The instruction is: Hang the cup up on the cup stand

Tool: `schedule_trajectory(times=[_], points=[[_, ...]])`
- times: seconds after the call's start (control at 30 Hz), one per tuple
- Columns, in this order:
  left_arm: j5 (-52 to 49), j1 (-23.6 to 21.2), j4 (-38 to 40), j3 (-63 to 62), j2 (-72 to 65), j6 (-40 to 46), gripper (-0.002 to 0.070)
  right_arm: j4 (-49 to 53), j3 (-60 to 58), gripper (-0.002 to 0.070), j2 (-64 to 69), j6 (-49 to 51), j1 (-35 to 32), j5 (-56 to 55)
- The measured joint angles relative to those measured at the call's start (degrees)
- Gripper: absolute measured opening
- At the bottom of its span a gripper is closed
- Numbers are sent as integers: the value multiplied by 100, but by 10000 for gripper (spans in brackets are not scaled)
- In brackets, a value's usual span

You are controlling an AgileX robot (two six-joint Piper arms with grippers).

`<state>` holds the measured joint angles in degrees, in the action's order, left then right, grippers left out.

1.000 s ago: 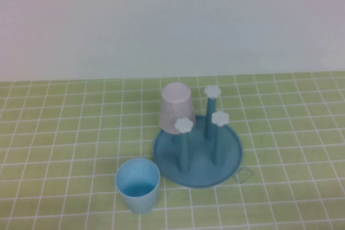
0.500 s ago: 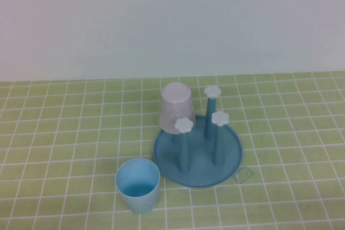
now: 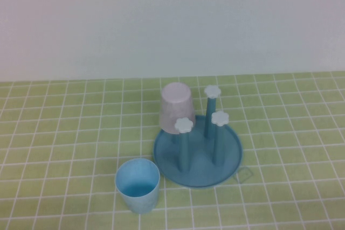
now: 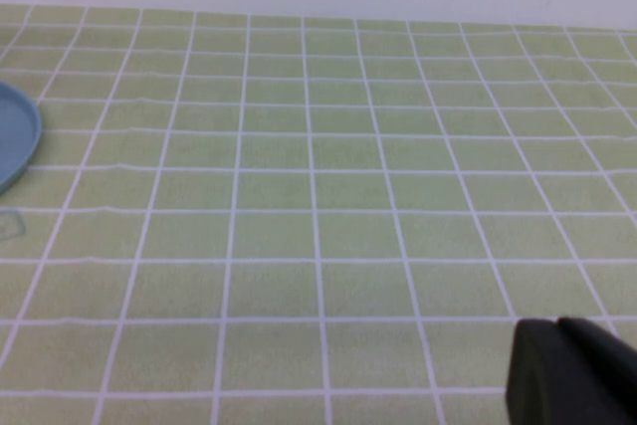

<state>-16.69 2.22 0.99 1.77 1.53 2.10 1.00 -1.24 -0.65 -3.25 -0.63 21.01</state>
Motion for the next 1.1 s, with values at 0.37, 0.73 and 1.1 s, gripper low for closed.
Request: schedule_trajectory(times=[0.37, 0.73, 1.1], points=[[2445, 0, -99, 0, 0, 47, 0, 0, -39, -1, 0, 0, 0, -1609], [3154, 0, -147, 0, 0, 48, 0, 0, -39, -1, 0, 0, 0, -3299], [3394, 0, -65, -374, 0, -720, 0, 0, -39, -1, 0, 0, 0, -3662]])
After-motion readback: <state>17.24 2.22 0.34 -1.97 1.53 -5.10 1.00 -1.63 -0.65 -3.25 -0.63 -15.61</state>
